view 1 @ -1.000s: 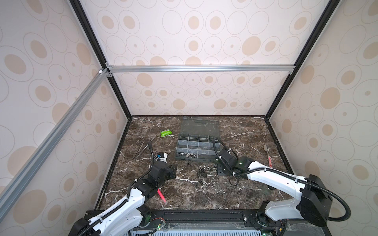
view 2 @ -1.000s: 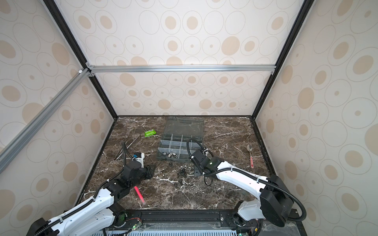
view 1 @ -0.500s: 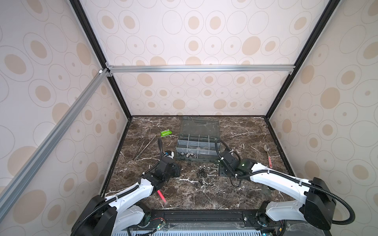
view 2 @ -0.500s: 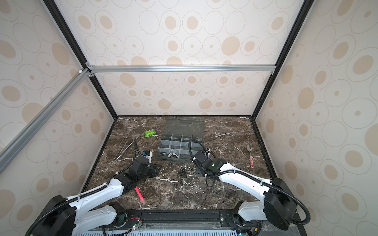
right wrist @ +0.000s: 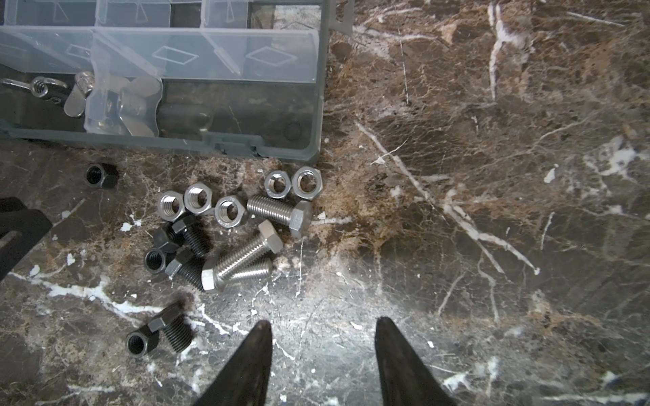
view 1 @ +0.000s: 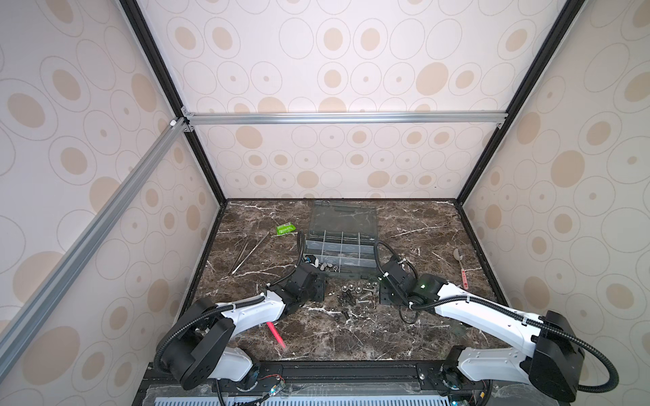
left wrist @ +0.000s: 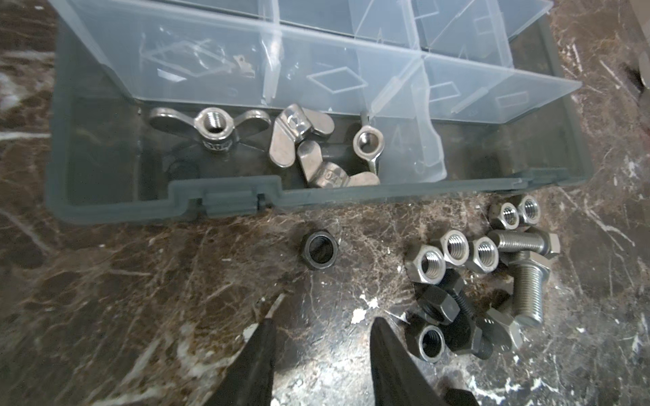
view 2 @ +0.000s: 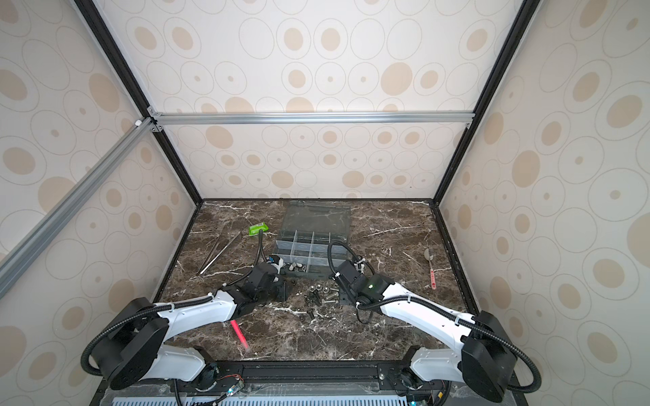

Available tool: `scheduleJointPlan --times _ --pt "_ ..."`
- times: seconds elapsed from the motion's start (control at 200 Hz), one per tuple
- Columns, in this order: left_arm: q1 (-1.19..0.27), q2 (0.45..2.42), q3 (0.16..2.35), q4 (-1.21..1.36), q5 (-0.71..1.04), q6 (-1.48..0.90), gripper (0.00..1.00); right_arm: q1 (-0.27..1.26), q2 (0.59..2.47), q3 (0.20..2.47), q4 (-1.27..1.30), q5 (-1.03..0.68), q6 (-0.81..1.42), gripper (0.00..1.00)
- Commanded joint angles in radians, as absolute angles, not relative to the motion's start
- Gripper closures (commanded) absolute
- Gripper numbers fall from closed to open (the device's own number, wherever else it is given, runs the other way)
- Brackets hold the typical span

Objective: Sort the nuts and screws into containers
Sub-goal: 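Lower the left gripper onto a black hex nut beside the pile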

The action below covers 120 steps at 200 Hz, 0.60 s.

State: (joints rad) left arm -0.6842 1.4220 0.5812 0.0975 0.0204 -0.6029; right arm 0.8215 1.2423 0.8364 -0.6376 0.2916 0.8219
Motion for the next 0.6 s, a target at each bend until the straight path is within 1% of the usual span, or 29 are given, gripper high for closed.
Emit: scheduleJointPlan --times 0.0,0.28,0.595 --pt "-0.699 1.466 0.643 0.124 0.002 -0.567 0.53 0.814 1.226 0.821 -0.67 0.314 0.844 0.49" --pt "-0.71 1.578 0.733 0.08 -0.052 -0.495 0.53 0.813 1.221 0.816 -0.67 0.308 0.846 0.49" --pt "-0.712 1.644 0.765 0.069 -0.084 -0.437 0.54 0.814 1.207 0.81 -0.676 0.316 0.848 0.49"
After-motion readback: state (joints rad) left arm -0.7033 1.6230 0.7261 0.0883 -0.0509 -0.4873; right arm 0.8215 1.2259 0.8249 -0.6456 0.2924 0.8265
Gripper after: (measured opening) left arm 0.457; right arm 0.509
